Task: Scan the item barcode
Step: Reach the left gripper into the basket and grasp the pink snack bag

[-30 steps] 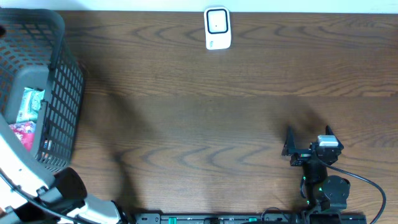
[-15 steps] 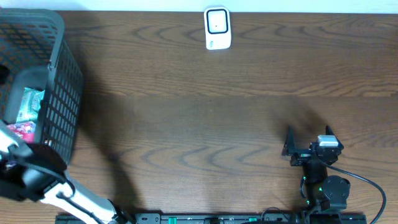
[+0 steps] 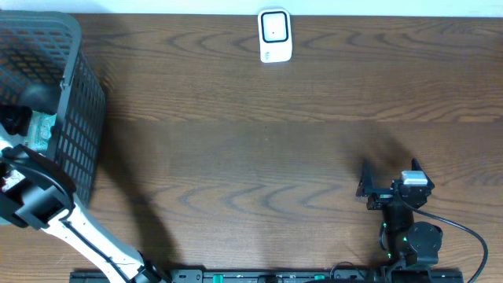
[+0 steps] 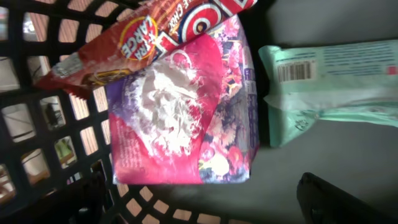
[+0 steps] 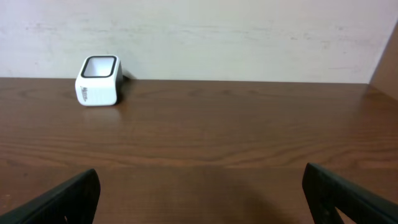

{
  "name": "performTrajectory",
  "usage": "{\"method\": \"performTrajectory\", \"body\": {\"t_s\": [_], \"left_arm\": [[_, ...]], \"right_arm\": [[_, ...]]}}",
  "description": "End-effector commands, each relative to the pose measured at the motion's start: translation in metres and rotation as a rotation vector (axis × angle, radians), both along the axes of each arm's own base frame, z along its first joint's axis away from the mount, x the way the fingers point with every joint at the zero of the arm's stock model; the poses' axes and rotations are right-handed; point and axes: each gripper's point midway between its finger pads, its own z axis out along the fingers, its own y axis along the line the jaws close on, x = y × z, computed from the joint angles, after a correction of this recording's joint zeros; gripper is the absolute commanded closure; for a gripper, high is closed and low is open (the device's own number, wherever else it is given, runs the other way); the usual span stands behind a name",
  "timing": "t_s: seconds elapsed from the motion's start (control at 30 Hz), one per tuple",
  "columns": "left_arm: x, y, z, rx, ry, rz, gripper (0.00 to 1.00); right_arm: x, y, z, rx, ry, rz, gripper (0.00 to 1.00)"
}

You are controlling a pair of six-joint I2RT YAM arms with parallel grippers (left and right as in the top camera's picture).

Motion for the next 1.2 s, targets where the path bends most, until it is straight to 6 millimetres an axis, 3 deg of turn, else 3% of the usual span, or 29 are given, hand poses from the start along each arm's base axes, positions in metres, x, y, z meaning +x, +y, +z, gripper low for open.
{"method": "performTrajectory", "body": {"t_s": [0.0,0.53,0.6,0.67,0.73,0.77,1.0,1.17], "left_arm": [[-0.017,-0.008,-0.010,-0.050,0.100,-0.012,0.02],[-0.042,-0.028,-0.089,-0.152,0.223,-0.015,0.01],[-0.044,-0.029,-0.092,-0.154,0.233,-0.018,0.20],[-0.045,-0.029,-0.091,-0.156,0.236,-0.024,0.53],[-0.045,-0.030,-0.090,-0.159,0.235,-0.033,0.87],[-0.046,-0.030,-0.088,-0.164,0.237,-0.042,0.92],[-0.032,-0.032,-0.051,-0.178,0.161,-0.043,0.93],[0.004,-0.037,0.012,-0.157,-0.109,-0.036,0.92]], "right_arm": [[0.000,0.002,0.000,0.007,-0.001,0.008,0.01],[0.000,0.002,0.000,0.007,-0.001,0.008,0.01],[0.000,0.002,0.000,0.007,-0.001,0.008,0.01],[0.000,0.002,0.000,0.007,-0.001,0.008,0.01],[0.000,0.002,0.000,0.007,-0.001,0.008,0.01],[0.000,0.002,0.000,0.007,-0.001,0.008,0.01],[0.000,0.002,0.000,0.007,-0.001,0.008,0.01],[0.000,0.002,0.000,0.007,-0.001,0.008,0.01]]}}
